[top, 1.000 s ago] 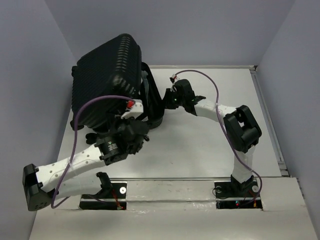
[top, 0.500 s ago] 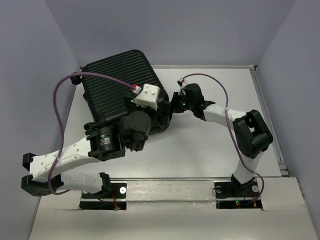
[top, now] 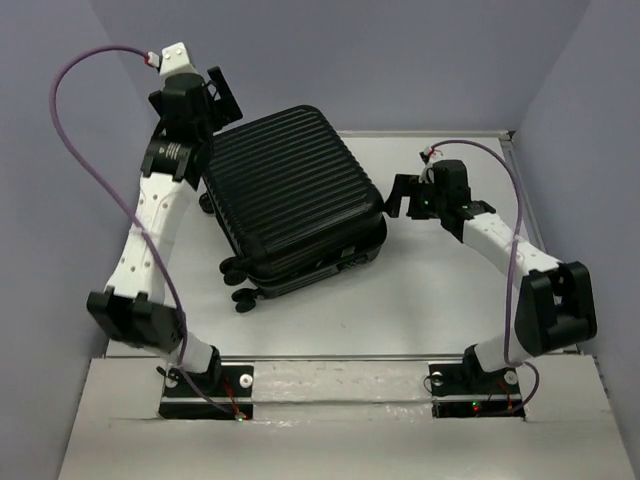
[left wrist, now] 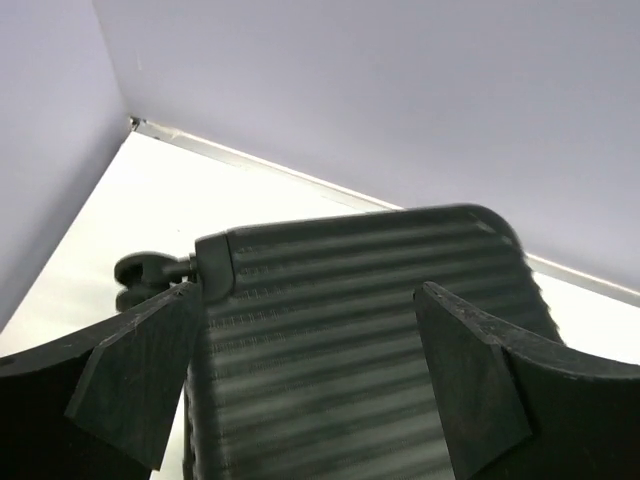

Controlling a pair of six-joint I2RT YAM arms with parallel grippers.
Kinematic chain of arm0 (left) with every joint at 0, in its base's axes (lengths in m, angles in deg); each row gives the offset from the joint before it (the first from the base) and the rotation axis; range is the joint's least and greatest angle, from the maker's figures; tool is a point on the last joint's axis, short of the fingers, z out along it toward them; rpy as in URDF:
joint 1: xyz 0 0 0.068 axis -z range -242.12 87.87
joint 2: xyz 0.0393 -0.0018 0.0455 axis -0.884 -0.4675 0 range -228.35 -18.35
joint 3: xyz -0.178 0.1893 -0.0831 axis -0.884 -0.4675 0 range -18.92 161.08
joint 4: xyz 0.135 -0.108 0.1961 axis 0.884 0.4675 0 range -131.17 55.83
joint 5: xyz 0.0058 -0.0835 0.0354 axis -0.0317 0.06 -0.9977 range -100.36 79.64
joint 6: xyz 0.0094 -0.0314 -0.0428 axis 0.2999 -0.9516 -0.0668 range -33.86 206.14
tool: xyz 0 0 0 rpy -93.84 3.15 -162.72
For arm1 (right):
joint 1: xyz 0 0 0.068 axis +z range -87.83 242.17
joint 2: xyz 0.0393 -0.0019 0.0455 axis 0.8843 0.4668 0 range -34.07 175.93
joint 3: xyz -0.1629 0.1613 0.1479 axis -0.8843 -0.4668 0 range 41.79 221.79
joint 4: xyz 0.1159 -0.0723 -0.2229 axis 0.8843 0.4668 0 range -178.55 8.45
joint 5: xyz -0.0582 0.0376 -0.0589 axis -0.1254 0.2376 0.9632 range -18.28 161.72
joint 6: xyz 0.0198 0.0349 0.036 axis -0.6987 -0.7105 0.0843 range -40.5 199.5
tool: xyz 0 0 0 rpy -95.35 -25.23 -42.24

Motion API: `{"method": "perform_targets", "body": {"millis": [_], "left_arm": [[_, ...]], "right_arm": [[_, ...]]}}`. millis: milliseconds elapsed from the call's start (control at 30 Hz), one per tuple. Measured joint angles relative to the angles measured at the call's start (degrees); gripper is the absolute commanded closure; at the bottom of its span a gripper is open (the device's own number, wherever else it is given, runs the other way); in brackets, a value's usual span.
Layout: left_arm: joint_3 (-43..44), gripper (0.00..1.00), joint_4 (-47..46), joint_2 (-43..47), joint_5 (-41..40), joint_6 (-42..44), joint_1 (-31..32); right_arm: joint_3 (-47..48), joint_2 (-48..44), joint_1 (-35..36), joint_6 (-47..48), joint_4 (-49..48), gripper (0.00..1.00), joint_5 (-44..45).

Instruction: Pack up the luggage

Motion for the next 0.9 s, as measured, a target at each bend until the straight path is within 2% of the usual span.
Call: {"method": "perform_targets", "body": {"millis": [67,100,133,167,200,233,367,433,600,733,900], "left_arm": [[5.8,0.01,1.0,-7.1,4.6,-0.8,-4.5],[8.7,0.01,1.3,-11.5,6.7,-1.0,-5.8],[11.0,0.01,1.9,-14.8,8.3,-1.1,-7.3],[15.1,0.01,4.0,-18.4,10.3,-1.1,-8.2],[18.8,0.01,4.7,-22.3,11.9,-1.1,-9.0],[23.6,0.02,5.2,-26.8,13.8,-1.2,-9.7],[38.2,0.05,7.3,-41.4,20.8,-1.9,-12.5],[41.5,0.07,7.4,-45.6,24.2,-2.9,-14.1],[42.2,0.12,5.5,-51.9,30.9,-5.6,-18.8],[44.3,0.15,3.3,-56.5,36.2,-6.5,-20.5],[43.7,0.16,2.8,-61.7,42.3,-5.6,-19.3]], "right_arm": [[0.0,-3.7,0.5,-0.1,1.7,0.03,1.2],[0.0,-6.7,1.0,0.1,2.6,0.13,2.2],[-0.1,-9.3,1.2,-0.1,3.3,0.31,2.7],[-0.1,-11.9,1.3,-0.2,3.7,0.7,3.2],[-0.4,-15.2,1.5,-0.6,3.6,0.84,3.4],[-1.6,-18.4,1.7,-1.6,3.0,0.93,3.3],[-8.1,-27.2,3.6,-4.2,1.2,0.93,0.5],[-12.3,-28.6,7.9,-4.5,1.0,0.93,0.1],[-18.9,-25.7,16.6,-4.9,3.1,0.93,-1.0],[-20.9,-22.4,17.0,-5.8,2.7,0.93,-0.8],[-20.7,-16.5,16.9,-8.6,-3.7,0.93,-0.6]]}}
